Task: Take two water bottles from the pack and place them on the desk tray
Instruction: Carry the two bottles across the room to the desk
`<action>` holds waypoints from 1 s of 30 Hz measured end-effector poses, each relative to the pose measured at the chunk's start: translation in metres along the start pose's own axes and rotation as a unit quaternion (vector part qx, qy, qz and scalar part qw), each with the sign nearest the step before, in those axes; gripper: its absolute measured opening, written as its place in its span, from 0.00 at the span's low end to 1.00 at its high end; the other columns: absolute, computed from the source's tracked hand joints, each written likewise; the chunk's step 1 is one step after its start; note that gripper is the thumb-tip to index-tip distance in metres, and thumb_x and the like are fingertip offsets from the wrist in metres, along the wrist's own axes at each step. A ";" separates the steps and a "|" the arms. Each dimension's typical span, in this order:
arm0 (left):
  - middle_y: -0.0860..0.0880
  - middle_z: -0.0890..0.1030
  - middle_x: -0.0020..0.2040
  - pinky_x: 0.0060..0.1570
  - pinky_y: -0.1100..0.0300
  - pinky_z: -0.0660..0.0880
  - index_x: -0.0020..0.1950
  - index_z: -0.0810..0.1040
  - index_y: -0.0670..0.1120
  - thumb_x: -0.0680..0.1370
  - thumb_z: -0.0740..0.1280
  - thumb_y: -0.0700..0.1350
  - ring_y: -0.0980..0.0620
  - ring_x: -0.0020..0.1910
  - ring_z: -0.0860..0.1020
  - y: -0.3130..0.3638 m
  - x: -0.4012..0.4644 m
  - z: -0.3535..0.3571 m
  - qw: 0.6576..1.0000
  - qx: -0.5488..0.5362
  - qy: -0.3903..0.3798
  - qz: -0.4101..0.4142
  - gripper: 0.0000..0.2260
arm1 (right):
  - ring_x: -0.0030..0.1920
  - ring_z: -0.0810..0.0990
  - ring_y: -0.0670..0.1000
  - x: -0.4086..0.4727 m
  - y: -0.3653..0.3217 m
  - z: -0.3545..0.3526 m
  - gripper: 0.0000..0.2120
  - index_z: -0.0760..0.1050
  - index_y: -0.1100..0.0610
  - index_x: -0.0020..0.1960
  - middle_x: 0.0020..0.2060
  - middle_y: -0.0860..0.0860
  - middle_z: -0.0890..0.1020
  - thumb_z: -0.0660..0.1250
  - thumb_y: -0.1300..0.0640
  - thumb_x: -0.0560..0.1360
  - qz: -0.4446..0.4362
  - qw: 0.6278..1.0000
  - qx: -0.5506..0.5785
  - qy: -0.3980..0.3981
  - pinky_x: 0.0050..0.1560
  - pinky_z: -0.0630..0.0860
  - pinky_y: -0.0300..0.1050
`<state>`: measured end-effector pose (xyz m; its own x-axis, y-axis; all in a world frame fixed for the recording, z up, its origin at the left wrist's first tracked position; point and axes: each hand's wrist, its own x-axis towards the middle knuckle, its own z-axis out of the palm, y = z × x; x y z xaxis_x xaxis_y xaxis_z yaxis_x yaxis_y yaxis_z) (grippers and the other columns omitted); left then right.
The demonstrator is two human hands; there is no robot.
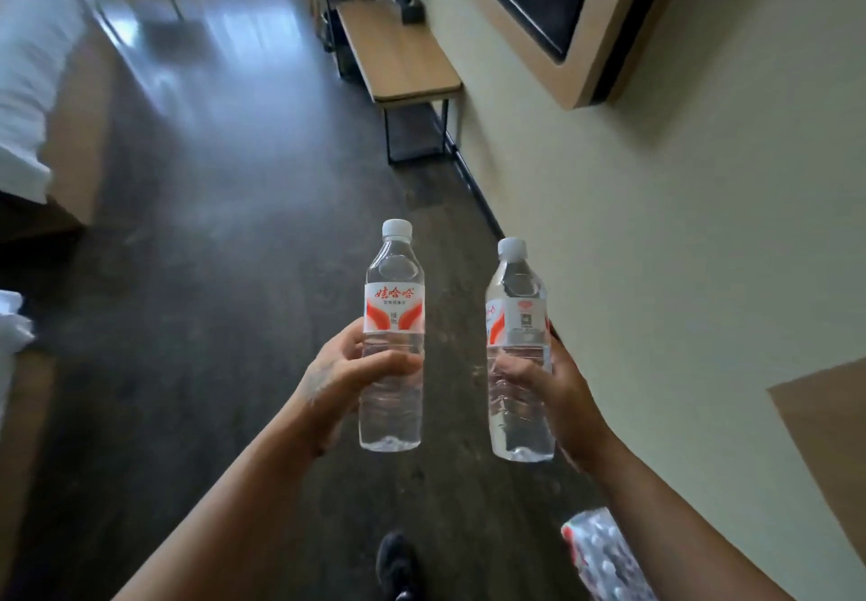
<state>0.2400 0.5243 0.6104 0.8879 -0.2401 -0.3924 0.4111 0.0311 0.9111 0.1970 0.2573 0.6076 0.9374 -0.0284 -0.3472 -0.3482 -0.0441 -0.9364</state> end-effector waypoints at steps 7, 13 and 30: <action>0.47 0.91 0.49 0.47 0.54 0.86 0.56 0.89 0.52 0.62 0.84 0.48 0.50 0.47 0.90 0.041 0.037 -0.114 0.997 -0.048 0.056 0.012 0.23 | 0.55 0.89 0.60 0.092 -0.052 0.102 0.39 0.75 0.53 0.69 0.57 0.58 0.86 0.74 0.36 0.62 0.000 0.998 -0.029 -0.060 0.60 0.86 0.62; 0.44 0.92 0.53 0.49 0.54 0.86 0.55 0.90 0.53 0.63 0.84 0.46 0.47 0.49 0.91 0.068 0.105 -0.175 0.993 -0.077 0.084 0.012 0.20 | 0.51 0.91 0.55 0.188 -0.085 0.152 0.34 0.78 0.50 0.65 0.55 0.54 0.89 0.78 0.38 0.63 -0.002 0.997 -0.040 -0.071 0.49 0.88 0.49; 0.41 0.92 0.55 0.54 0.46 0.86 0.59 0.88 0.47 0.64 0.84 0.47 0.44 0.51 0.90 0.241 0.431 -0.360 0.980 -0.107 0.168 -0.011 0.24 | 0.52 0.91 0.60 0.610 -0.252 0.271 0.34 0.79 0.51 0.64 0.54 0.55 0.90 0.80 0.40 0.61 0.008 0.990 -0.023 -0.139 0.52 0.89 0.54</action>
<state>0.7959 0.7774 0.6156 0.8816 0.0883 -0.4636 0.4328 0.2407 0.8688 0.8601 0.5213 0.6181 0.8966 0.2456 -0.3686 -0.3571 -0.0915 -0.9296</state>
